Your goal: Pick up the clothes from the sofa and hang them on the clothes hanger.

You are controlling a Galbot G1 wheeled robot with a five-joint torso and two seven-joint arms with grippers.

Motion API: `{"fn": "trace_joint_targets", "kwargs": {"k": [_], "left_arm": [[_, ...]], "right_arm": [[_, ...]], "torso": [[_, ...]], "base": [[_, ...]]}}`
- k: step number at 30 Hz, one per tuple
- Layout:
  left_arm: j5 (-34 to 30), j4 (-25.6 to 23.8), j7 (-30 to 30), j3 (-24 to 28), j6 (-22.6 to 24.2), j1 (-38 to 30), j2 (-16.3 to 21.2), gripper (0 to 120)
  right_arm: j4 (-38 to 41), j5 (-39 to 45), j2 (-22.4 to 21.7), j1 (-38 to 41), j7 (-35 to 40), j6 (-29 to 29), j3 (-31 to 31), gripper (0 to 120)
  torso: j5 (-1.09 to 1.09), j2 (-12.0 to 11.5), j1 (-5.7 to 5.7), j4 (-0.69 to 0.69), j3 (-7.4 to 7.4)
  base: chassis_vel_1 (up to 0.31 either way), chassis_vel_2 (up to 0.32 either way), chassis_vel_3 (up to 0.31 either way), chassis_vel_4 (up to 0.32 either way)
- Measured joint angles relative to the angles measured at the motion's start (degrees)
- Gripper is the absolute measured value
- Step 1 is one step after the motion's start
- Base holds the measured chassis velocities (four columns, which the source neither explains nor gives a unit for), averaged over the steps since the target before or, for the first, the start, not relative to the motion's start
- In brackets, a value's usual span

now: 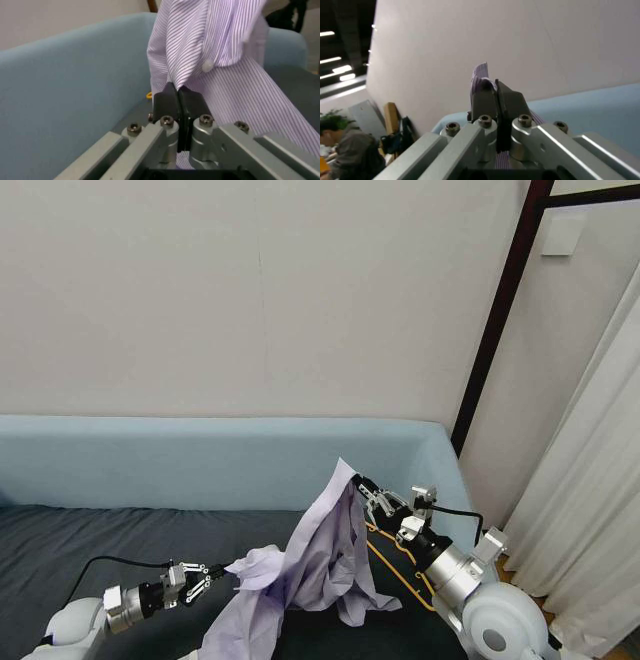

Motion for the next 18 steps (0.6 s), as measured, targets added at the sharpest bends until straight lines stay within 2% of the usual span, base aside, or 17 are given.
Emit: {"fn": "trace_joint_targets", "kwargs": {"k": [1,2,6,7,9,10,11,13,14,16,18], "left_arm": [[1.18,0.25,-3.46,0.38,-1.30,0.62,-0.22,3],[1.18,0.25,-3.46,0.38,-1.30,0.62,-0.22,3],[13.19,3.40,-22.72,1.46,-7.85,1.42,-1.04,22],[13.19,3.40,-22.72,1.46,-7.85,1.42,-1.04,22],[15.10,4.14,-30.15,2.61,-9.45,1.95,-1.04,30],[14.48,3.80,-31.14,2.79,-9.54,2.43,-0.96,34],[12.20,2.79,-29.72,2.68,-9.54,3.12,-0.77,39],[5.97,-0.07,-22.29,1.76,-9.55,4.55,-0.28,45],[5.97,-0.07,-22.29,1.76,-9.55,4.55,-0.28,45],[-2.31,-4.66,-11.56,0.29,-9.57,6.45,0.49,55],[-6.92,-9.00,-5.81,-0.41,-9.62,8.39,1.23,64]], "right_arm": [[0.17,0.55,0.15,0.03,-0.81,0.43,-0.15,0],[0.17,0.55,0.15,0.03,-0.81,0.43,-0.15,0],[0.65,2.86,0.44,1.12,-2.36,1.61,-0.24,0],[0.65,2.86,0.44,1.12,-2.36,1.61,-0.24,0],[0.66,3.39,0.42,1.78,-2.66,1.75,-0.29,0],[0.61,3.41,0.39,2.00,-2.77,1.76,-0.41,0],[0.48,3.41,0.38,2.16,-2.85,1.76,-0.58,0],[0.25,3.29,0.38,2.39,-2.94,1.75,-0.79,0],[0.25,3.29,0.38,2.39,-2.94,1.75,-0.79,0],[-0.19,3.02,0.47,2.65,-3.12,1.66,-1.07,0],[-0.66,2.80,0.53,2.86,-3.20,1.58,-1.24,0]], "torso": [[0.00,0.00,0.00,0.00,0.00],[0.00,0.00,0.00,0.00,0.00],[-0.01,0.00,0.00,0.00,0.00],[-0.01,0.00,0.00,0.00,0.00],[0.00,0.00,0.01,0.00,0.00],[-0.02,0.00,0.01,0.00,0.00],[-0.01,0.00,0.01,0.01,0.00],[0.00,0.00,0.01,0.00,0.00],[0.00,0.00,0.01,0.00,0.00],[0.01,0.00,0.01,0.00,0.00],[0.02,0.00,0.01,-0.01,0.00]], "base": [[0.000,0.000,0.000,0.000],[0.000,0.000,0.000,0.000],[0.000,0.000,0.000,0.000],[0.000,0.000,0.000,0.000],[0.000,0.000,0.000,0.000],[0.000,0.000,0.000,0.000],[0.000,0.000,0.000,0.000],[0.000,0.000,0.000,0.000],[0.000,0.000,0.000,0.000],[0.000,0.000,0.000,0.000],[0.000,0.000,0.000,0.000]]}}
